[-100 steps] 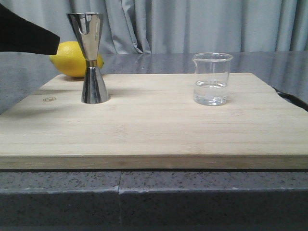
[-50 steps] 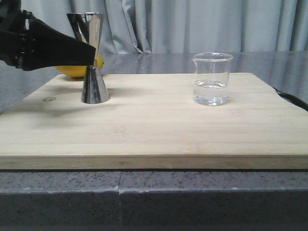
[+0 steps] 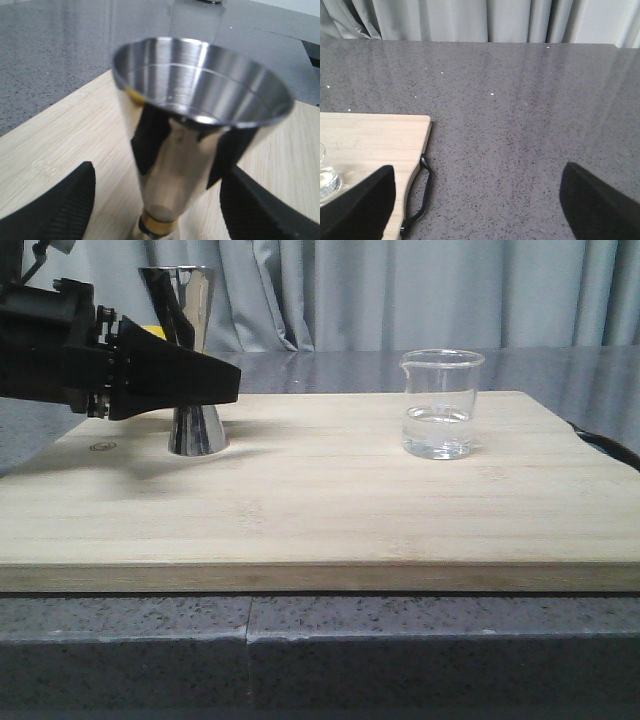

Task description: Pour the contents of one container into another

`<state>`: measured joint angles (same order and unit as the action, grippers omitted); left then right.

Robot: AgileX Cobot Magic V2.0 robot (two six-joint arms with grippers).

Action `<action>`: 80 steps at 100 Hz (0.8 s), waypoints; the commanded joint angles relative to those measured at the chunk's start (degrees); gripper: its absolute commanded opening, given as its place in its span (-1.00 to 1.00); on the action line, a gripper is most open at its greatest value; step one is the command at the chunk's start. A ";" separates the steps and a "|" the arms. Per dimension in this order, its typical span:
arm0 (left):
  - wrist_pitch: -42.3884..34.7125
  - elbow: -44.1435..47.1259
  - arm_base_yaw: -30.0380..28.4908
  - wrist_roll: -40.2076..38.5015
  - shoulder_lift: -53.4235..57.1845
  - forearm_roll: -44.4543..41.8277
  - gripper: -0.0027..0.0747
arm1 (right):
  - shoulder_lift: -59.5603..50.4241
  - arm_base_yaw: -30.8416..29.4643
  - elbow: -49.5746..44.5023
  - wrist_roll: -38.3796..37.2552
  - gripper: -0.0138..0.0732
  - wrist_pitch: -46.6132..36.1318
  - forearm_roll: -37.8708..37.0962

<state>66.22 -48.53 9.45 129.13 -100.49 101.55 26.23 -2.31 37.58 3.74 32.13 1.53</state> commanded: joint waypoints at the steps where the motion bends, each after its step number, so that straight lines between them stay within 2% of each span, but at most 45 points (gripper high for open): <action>1: 4.85 -1.50 0.31 0.28 2.12 4.34 0.31 | 0.80 -0.37 1.95 0.65 0.71 -4.02 0.00; 14: 6.15 -1.50 0.31 0.28 2.12 4.34 0.27 | 0.80 -0.37 1.95 0.65 0.71 -4.02 0.00; 36: 6.42 -1.50 0.31 0.28 2.12 4.34 -0.09 | 0.80 -0.37 1.95 0.65 0.71 -4.02 0.00; 55: 6.42 -1.50 0.31 0.28 2.12 4.34 -0.29 | 0.80 -0.37 1.95 0.65 0.71 -4.02 0.00; 80: 6.42 -1.50 0.31 0.28 2.12 4.34 -0.41 | 0.80 -0.37 1.95 0.65 0.71 -4.02 0.00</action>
<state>66.22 -48.53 9.45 129.35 -100.49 101.58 26.23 -2.31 37.58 3.74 32.13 1.53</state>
